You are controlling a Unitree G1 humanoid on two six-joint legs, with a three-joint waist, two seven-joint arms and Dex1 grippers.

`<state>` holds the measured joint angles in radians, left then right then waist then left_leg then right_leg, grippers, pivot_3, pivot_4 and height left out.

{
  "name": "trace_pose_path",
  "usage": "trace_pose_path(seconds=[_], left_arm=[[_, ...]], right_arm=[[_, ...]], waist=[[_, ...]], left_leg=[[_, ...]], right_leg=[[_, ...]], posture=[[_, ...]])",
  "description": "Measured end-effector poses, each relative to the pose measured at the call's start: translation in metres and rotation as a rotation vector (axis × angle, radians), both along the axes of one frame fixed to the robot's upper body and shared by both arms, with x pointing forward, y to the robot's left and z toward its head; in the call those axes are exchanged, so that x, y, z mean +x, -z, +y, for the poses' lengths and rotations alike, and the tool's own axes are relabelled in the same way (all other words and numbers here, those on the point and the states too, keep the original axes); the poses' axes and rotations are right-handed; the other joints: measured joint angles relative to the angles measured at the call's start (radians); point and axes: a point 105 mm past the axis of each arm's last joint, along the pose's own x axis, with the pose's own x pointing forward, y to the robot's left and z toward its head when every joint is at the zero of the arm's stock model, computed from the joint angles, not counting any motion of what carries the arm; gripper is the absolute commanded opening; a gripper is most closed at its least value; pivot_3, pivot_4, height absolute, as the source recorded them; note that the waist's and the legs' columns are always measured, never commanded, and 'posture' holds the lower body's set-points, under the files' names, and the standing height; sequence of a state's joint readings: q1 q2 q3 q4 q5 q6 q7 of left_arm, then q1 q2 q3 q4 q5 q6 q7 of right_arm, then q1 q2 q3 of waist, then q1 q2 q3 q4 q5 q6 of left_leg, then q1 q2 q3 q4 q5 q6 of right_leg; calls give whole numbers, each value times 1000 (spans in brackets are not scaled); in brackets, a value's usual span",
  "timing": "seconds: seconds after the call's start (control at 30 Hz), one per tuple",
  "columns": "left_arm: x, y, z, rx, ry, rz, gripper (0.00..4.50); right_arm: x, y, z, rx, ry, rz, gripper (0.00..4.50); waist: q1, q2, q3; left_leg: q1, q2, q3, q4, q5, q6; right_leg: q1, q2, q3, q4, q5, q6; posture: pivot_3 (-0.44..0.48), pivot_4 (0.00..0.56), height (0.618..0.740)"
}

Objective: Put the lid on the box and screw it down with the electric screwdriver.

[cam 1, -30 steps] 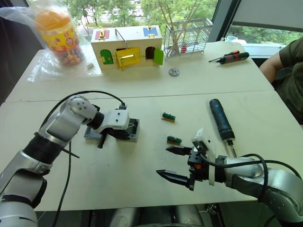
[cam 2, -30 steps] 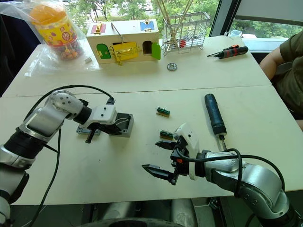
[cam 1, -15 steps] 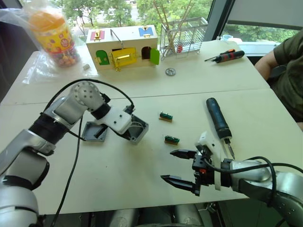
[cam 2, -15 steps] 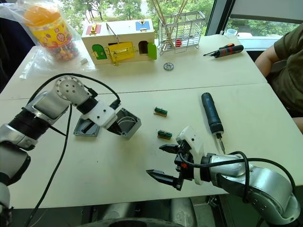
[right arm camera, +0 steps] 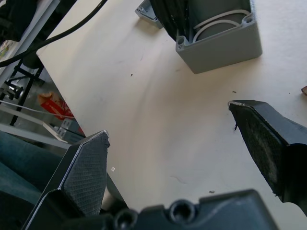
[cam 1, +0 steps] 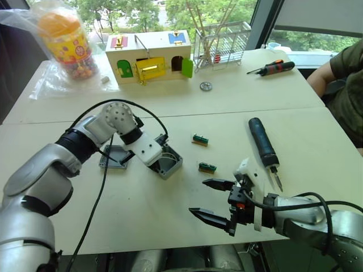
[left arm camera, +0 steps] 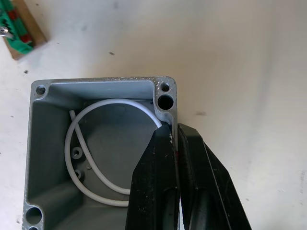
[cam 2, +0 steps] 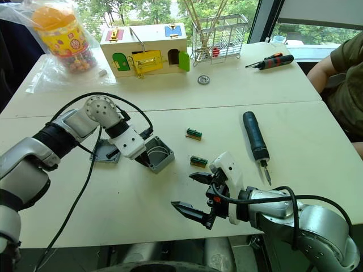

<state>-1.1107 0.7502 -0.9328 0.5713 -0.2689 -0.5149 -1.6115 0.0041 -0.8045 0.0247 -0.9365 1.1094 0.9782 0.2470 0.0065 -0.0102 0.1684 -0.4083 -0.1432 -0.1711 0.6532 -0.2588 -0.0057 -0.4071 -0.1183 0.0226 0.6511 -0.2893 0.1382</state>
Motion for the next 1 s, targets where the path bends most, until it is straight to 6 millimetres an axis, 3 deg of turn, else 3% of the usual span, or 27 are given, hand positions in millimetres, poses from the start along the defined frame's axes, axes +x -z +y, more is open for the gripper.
trace_pose_path(seconds=[0.07,0.17,0.37,0.5,0.63,0.73,0.77,0.87,0.9,1.0], left_arm=[[0,0,1,1,-3,3,896],[-1,1,3,5,-5,8,2280],[6,-11,24,35,-91,-36,2280],[9,-52,40,-28,-262,-61,2280],[19,-100,54,-232,-599,-79,2280],[33,-111,69,-506,-948,10,2280],[38,-110,74,-560,-1047,40,2280],[46,-99,119,-660,-1504,122,2280],[42,-94,137,-692,-1666,151,2280],[28,-75,160,-692,-1918,230,2280]], right_arm=[[0,0,0,1,0,2,4500],[-1,0,1,2,-6,7,4500],[-8,3,-2,-36,-69,28,4500],[-11,0,-6,-43,-122,42,4500],[7,-31,1,144,-145,26,4500],[16,-53,10,192,-206,-47,4500],[18,-56,11,188,-217,-67,4500],[25,-56,17,135,-249,-103,4500],[28,-53,19,114,-256,-108,4500],[31,-44,24,77,-291,-105,4500]], waist=[[-3,0,0],[-5,0,0],[-16,0,0],[-24,-1,0],[-29,0,-1],[-29,0,-1],[-28,-1,-1],[-28,-2,0],[-30,-1,0],[-23,-2,-1]], left_leg=[[0,0,0,0,0,0],[0,0,0,0,0,0],[0,0,0,0,0,0],[0,0,0,0,-1,1],[1,0,0,-1,-1,1],[1,1,0,-2,-1,1],[1,1,0,-2,-1,1],[0,1,-1,-1,-1,1],[0,1,0,-1,-1,1],[0,0,0,0,-1,1]], right_leg=[[0,0,0,0,0,0],[0,0,0,0,0,0],[0,0,0,0,0,0],[0,0,0,0,0,1],[0,0,0,1,0,1],[-1,0,0,2,-1,1],[-2,1,0,3,-1,1],[-3,1,-1,4,-1,2],[-4,0,0,6,-1,2],[-6,0,0,12,-1,1]], posture=[[0,150,740],[0,150,740],[0,150,740],[0,150,740],[0,150,740],[0,150,740],[0,150,740],[0,150,740],[0,150,740],[0,150,740]])
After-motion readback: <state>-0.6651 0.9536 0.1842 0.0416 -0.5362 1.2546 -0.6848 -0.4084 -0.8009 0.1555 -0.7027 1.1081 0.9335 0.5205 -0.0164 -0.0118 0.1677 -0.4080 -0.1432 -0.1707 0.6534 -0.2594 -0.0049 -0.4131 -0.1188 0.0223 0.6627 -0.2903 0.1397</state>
